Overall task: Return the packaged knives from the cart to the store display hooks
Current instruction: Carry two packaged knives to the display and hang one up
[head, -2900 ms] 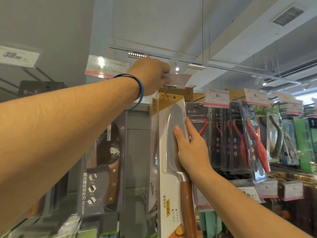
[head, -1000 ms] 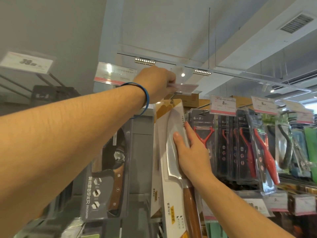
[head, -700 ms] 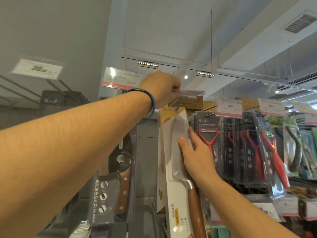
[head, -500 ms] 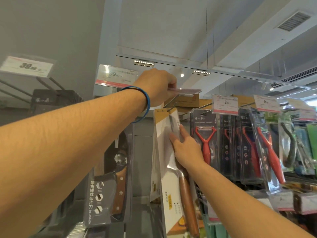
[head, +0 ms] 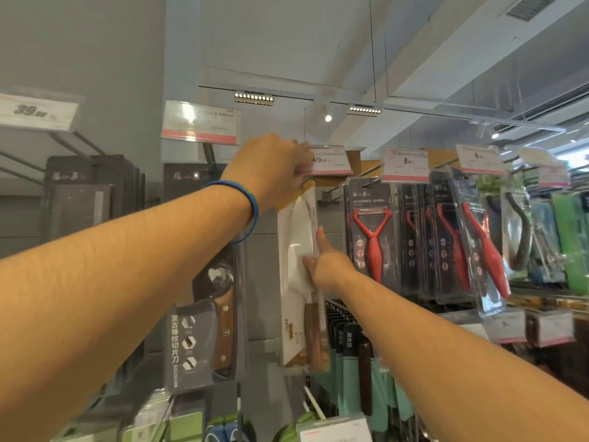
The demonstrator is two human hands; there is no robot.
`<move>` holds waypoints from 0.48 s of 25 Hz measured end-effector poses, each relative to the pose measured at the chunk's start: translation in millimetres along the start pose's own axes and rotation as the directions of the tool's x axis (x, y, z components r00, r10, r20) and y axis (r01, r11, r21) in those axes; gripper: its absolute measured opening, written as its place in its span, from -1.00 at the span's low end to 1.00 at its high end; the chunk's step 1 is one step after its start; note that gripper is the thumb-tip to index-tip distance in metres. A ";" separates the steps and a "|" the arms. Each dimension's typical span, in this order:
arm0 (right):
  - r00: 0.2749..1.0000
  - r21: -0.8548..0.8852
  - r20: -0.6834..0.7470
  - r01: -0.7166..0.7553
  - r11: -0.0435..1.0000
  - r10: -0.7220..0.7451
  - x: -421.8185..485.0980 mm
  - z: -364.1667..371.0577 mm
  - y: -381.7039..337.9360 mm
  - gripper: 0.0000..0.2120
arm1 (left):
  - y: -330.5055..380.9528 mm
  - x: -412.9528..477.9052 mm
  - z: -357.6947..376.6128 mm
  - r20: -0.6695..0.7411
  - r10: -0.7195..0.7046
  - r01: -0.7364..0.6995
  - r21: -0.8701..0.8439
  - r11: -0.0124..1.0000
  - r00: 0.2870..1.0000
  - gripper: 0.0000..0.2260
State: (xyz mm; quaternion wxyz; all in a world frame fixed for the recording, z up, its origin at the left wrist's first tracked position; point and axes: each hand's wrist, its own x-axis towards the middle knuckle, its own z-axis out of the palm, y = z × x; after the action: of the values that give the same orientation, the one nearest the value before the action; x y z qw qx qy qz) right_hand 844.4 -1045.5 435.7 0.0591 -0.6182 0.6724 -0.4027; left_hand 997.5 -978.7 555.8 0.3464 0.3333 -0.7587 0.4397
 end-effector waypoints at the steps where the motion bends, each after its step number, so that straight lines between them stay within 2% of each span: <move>1: 1.000 -0.012 0.002 -0.021 1.000 0.021 -3.4 -2.2 3.6 -0.30 | 1.2 -6.4 7.4 -0.004 -0.006 0.006 -0.016 1.000 1.000 -0.64; 3: 0.994 -0.021 -0.107 -0.006 1.000 0.004 -12.3 -9.9 8.9 -0.35 | 6.6 -25.2 20.9 -0.035 -0.043 0.040 -0.084 0.996 0.998 -0.54; 5: 0.959 0.009 -0.261 0.119 0.993 -0.113 -31.1 -24.8 13.4 -0.48 | 22.7 -53.4 31.8 -0.072 -0.101 0.086 -0.182 0.979 0.992 -0.45; 7: 0.906 0.079 -0.346 0.287 0.955 -0.244 -61.4 -42.4 22.9 -0.68 | 42.7 -87.8 35.6 -0.071 -0.223 0.175 -0.411 0.895 0.972 -0.40; 8: 0.886 0.116 -0.359 0.354 0.928 -0.293 -80.5 -50.9 30.4 -0.79 | 50.7 -104.7 36.5 -0.052 -0.277 0.209 -0.530 0.822 0.959 -0.42; 10: 0.879 0.201 -0.339 0.416 0.887 -0.335 -126.8 -60.3 56.3 -0.90 | 67.5 -142.4 41.1 0.079 -0.348 0.295 -0.721 0.627 0.934 -0.53; 11: 0.884 0.238 -0.325 0.421 0.876 -0.336 -151.2 -61.3 72.5 -0.92 | 77.9 -161.2 41.6 0.182 -0.354 0.342 -0.814 0.469 0.917 -0.61; 12: 0.894 0.270 -0.316 0.404 0.874 -0.316 -176.4 -59.7 91.7 -0.92 | 92.5 -179.9 40.6 0.292 -0.331 0.385 -0.883 0.267 0.898 -0.69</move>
State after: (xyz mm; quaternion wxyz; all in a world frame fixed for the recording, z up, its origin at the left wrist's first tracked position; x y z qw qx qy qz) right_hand 778.4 -870.6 345.4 -0.0050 -0.6561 0.4693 -0.5910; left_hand 1009.9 -942.8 353.0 0.5433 0.2519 -0.7842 -0.1625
